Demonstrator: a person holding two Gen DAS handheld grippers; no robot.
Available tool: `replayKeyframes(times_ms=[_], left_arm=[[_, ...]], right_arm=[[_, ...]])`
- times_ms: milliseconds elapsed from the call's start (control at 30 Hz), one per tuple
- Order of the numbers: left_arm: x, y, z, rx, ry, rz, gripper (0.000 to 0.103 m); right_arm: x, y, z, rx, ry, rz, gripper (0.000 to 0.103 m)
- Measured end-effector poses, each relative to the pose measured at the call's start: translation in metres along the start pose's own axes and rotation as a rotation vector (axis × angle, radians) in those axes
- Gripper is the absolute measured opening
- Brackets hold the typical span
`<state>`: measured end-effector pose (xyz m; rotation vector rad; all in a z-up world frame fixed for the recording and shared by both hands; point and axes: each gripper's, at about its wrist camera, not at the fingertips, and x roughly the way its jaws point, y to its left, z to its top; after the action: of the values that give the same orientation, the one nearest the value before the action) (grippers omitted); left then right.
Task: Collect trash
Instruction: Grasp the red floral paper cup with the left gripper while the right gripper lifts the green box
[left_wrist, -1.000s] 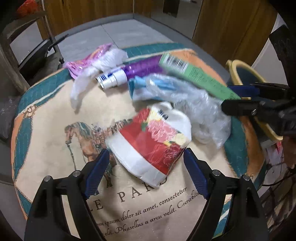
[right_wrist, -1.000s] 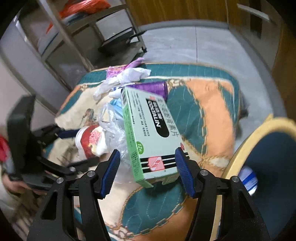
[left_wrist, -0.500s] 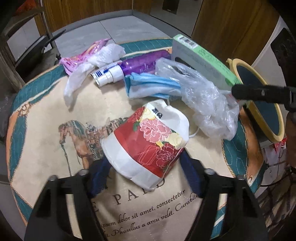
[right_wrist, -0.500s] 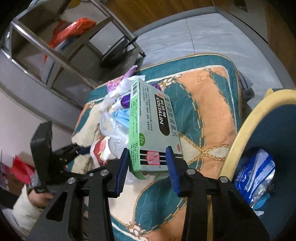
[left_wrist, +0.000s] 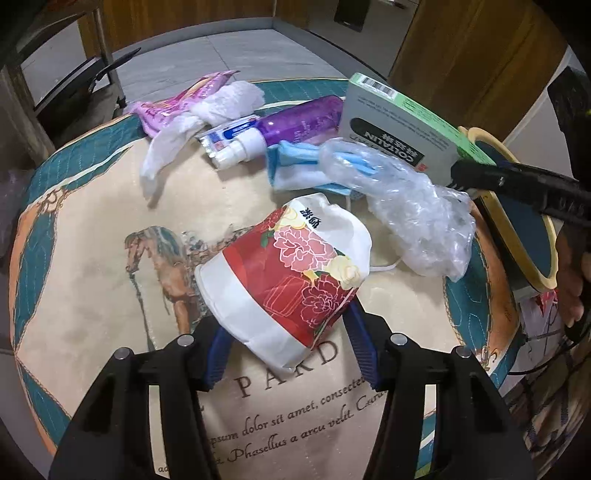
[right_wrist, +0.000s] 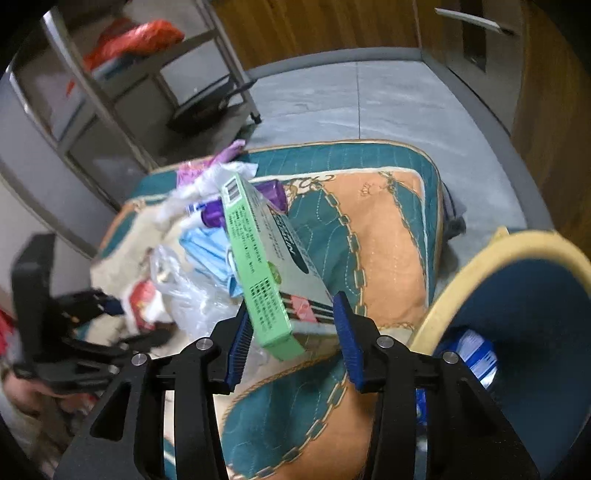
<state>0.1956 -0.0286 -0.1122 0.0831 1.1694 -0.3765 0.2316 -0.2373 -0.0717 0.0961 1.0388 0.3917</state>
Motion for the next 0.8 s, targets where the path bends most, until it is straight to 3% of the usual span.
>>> replayKeyframes(times_ms=[33,233,533,800], left_arm=[[-0.001,0.001,-0.001,-0.007,0.0,-0.002,0.055],[-0.01,0.009,-0.005,-0.03,-0.018,0.0,0.054],[-0.036,0.016,-0.004,-0.083,-0.082,-0.04,0.054],[-0.068,0.007,0.008,-0.11,-0.193,-0.114,0.054]], right_arm=[[0.002,0.004,-0.001,-0.025,-0.001,-0.016,0.045],[-0.004,0.023,-0.002,-0.126,-0.039,-0.035,0.019],[-0.045,0.022,-0.011,-0.089,-0.14,-0.023,0.018],[-0.092,0.009,-0.02,-0.013,-0.237,-0.004,0.018]])
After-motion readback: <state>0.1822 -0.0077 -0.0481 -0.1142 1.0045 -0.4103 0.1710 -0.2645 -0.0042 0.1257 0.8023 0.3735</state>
